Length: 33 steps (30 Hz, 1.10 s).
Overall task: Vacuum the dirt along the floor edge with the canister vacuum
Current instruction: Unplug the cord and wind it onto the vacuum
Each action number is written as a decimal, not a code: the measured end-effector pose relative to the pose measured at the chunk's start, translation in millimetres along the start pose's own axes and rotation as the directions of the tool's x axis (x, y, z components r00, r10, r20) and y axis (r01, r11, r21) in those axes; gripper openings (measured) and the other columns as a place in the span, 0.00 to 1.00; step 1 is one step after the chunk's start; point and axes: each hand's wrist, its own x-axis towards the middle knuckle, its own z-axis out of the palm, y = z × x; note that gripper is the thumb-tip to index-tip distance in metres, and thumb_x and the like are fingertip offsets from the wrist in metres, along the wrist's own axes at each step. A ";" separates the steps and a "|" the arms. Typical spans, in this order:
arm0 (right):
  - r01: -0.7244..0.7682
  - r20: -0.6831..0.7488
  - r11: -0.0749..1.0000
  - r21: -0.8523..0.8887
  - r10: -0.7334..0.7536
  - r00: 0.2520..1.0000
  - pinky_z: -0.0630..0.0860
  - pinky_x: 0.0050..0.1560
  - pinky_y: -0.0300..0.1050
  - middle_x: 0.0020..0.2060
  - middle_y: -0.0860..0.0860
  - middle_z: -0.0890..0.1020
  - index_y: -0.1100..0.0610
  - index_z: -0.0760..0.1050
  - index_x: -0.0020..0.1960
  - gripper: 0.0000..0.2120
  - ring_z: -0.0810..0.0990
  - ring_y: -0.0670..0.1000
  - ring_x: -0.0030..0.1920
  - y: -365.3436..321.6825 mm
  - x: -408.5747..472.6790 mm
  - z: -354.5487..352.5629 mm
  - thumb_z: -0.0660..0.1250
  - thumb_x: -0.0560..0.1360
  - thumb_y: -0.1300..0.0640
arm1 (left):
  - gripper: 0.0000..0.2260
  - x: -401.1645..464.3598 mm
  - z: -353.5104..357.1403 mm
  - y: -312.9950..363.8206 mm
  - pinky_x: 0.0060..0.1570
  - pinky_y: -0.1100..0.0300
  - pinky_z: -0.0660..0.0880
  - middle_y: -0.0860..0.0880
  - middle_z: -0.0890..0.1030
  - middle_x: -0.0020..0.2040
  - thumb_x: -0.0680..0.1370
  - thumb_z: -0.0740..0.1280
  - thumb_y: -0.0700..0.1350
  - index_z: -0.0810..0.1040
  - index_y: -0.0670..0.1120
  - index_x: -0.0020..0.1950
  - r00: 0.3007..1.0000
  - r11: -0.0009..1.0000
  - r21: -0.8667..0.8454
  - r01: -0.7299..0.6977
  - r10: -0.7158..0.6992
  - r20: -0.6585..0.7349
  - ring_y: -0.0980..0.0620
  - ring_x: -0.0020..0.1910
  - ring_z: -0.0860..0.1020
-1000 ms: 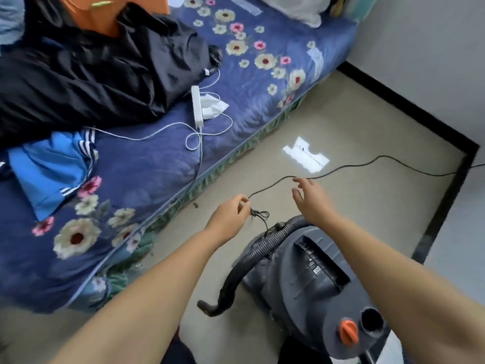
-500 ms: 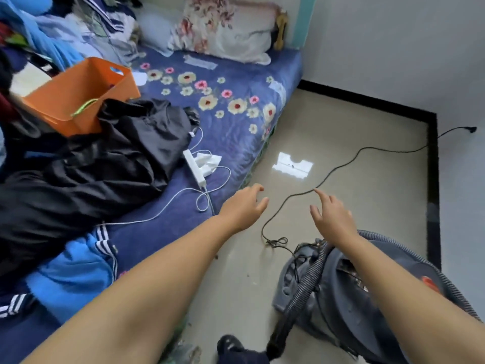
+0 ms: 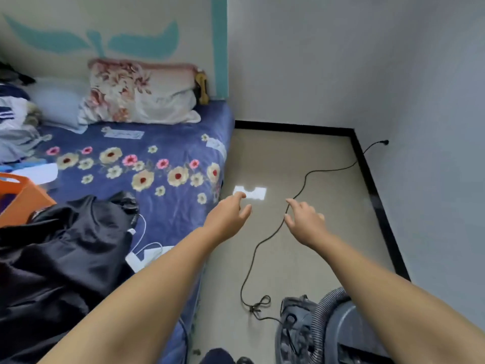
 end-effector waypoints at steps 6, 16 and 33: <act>-0.121 -0.017 0.992 0.031 0.122 0.992 0.64 0.64 0.53 0.67 0.56 0.70 0.50 0.57 0.76 0.24 0.68 0.57 0.67 10.4 85.9 -35.2 0.53 0.82 0.49 | 0.18 120.9 -6.2 19.0 0.50 0.52 0.72 0.46 0.79 0.51 0.80 0.58 0.52 0.67 0.47 0.68 0.990 0.995 0.015 -0.095 0.093 0.107 0.46 0.53 0.76; -0.346 -0.085 0.923 0.169 0.363 0.928 0.63 0.64 0.53 0.67 0.55 0.70 0.50 0.58 0.76 0.22 0.68 0.57 0.65 27.4 308.2 -131.8 0.52 0.82 0.50 | 0.19 402.2 -48.3 58.2 0.53 0.52 0.73 0.47 0.78 0.54 0.81 0.57 0.53 0.66 0.47 0.69 0.913 0.931 0.076 -0.356 0.329 0.243 0.47 0.55 0.75; -0.586 -0.109 0.769 0.257 0.625 0.773 0.62 0.68 0.57 0.68 0.55 0.70 0.50 0.58 0.75 0.22 0.69 0.57 0.66 142.2 559.5 -242.0 0.52 0.82 0.49 | 0.18 739.3 -41.2 191.4 0.55 0.52 0.73 0.47 0.76 0.58 0.81 0.55 0.54 0.65 0.48 0.69 0.714 0.772 0.054 -0.634 0.557 0.424 0.47 0.58 0.74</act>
